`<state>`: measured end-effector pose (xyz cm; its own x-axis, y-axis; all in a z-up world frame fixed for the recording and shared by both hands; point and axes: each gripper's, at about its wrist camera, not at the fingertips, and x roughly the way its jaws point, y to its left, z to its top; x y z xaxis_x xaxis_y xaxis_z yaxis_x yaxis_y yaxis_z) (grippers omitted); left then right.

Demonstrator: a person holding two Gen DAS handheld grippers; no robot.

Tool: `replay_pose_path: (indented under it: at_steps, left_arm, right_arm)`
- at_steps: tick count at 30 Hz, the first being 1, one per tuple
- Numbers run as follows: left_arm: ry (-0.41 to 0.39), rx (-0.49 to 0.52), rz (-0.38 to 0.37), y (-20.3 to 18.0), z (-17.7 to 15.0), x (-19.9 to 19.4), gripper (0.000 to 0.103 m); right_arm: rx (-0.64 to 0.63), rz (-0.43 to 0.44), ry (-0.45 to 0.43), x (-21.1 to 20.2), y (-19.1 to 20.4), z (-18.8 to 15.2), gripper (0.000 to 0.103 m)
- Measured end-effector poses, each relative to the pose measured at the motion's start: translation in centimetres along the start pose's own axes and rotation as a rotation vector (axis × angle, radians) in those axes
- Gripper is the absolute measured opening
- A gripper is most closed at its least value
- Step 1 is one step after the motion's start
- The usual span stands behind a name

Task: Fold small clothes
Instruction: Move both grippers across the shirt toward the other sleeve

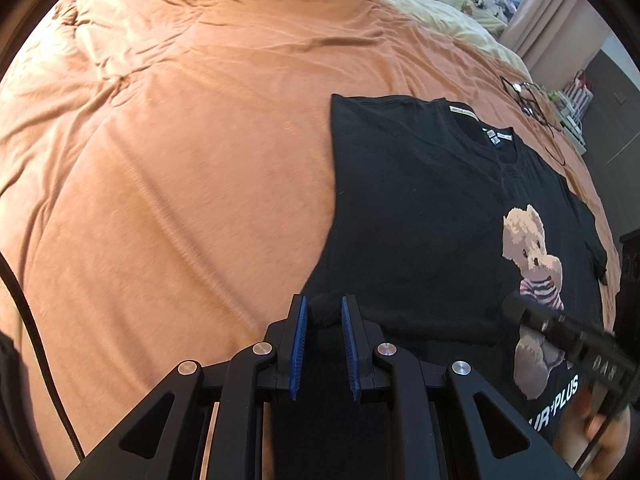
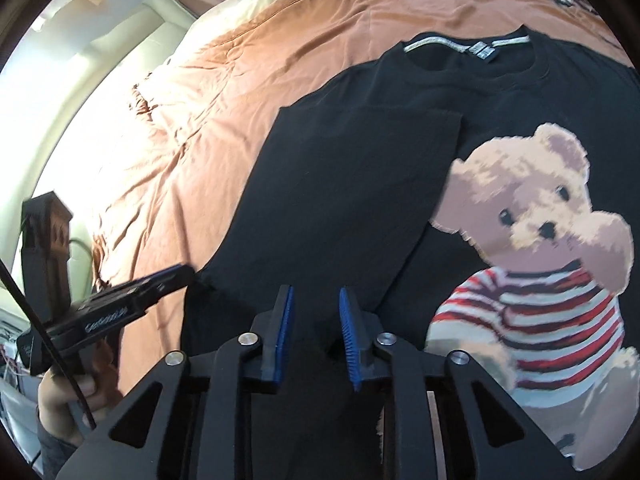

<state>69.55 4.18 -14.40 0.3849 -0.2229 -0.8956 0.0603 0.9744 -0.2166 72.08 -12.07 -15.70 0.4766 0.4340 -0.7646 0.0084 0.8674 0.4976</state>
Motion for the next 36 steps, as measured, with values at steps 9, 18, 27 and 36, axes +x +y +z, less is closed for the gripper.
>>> replay_pose_path:
  at_steps: [9,18,27,36]
  left_arm:
    - [0.044,0.018,0.046,-0.3,-1.4,2.1,0.019]
    - [0.032,0.002,0.053,-1.6,-2.7,-1.5,0.019]
    - [0.004,0.027,0.041,-5.8,-4.0,-5.1,0.020]
    - [-0.065,0.092,0.000,-12.0,-5.3,-8.7,0.058]
  right_arm:
    - [-0.026,-0.039,0.057,1.6,-0.5,-1.5,0.013]
    - [-0.005,-0.076,0.012,-3.6,-1.1,-2.7,0.014]
    - [0.019,-0.096,-0.100,-12.4,-2.7,-5.6,0.051]
    - [0.047,-0.114,-0.178,-20.4,-5.9,-8.2,0.070]
